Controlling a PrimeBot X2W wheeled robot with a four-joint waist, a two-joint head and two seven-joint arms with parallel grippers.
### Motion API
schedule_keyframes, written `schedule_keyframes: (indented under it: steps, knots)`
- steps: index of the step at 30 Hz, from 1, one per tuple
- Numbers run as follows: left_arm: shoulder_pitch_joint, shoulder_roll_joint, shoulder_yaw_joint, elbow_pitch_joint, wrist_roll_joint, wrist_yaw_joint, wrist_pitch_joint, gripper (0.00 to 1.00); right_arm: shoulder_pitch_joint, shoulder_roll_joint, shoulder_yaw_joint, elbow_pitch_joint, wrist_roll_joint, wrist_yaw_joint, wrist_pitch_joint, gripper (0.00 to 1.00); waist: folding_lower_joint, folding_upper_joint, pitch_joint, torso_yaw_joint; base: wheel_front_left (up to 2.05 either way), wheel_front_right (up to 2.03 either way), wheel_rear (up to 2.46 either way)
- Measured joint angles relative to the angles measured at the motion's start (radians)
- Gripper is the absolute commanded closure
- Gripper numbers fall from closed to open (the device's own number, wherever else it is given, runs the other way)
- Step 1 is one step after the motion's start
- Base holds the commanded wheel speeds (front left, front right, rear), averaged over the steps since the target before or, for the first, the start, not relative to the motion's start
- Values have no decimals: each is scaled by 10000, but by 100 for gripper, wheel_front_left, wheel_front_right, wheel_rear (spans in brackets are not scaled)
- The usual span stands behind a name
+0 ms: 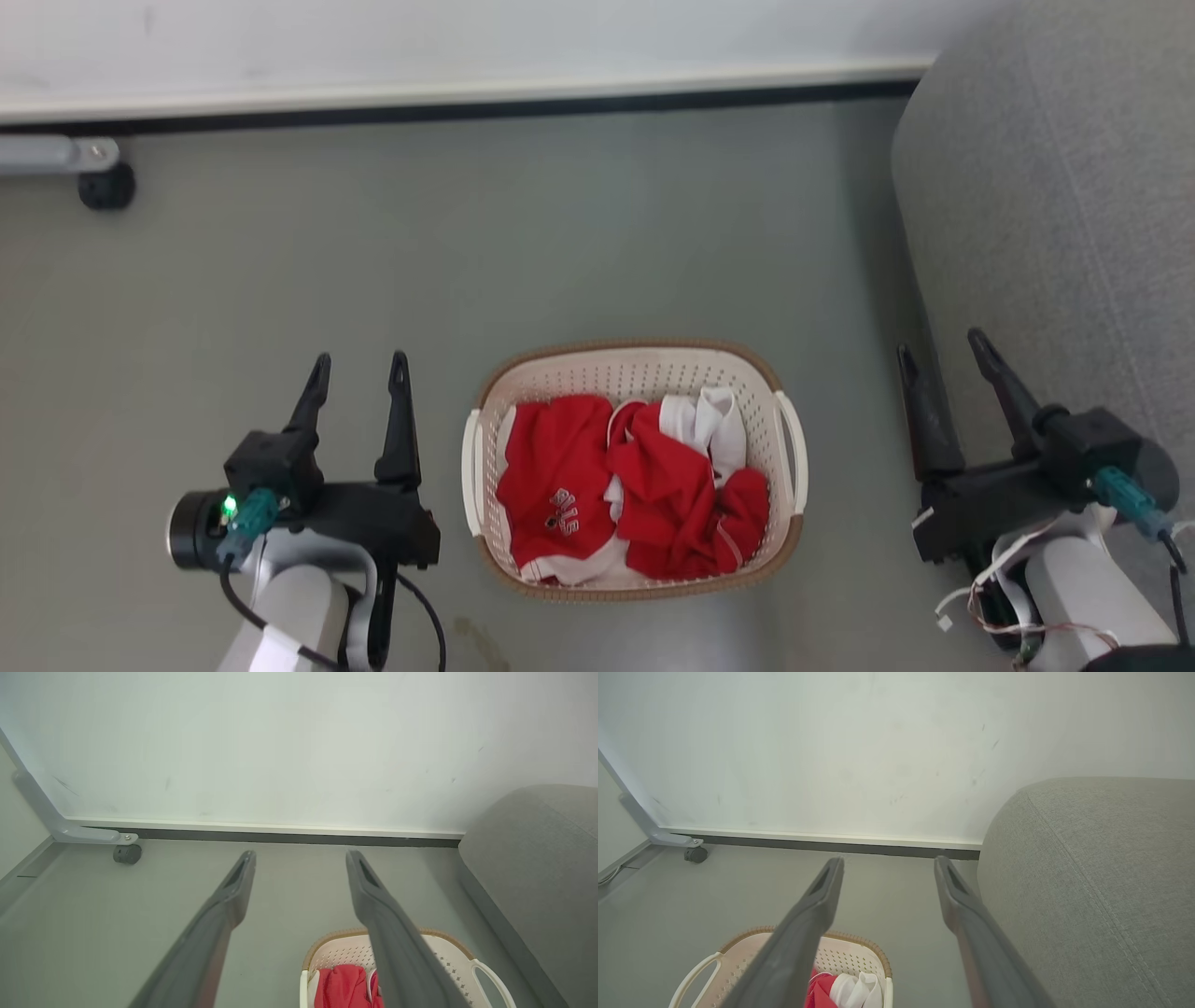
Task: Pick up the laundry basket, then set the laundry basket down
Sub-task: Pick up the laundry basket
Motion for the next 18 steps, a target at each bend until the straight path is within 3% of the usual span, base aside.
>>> schedule_keyframes:
  steps: [18]
  knots:
    - [-2691, -117, -238, 1430, 82, -211, 654, 0, -2418, 349, 77, 1294, -61, 261, -27, 0, 0, 1, 2689, -93, 0, 0, 0]
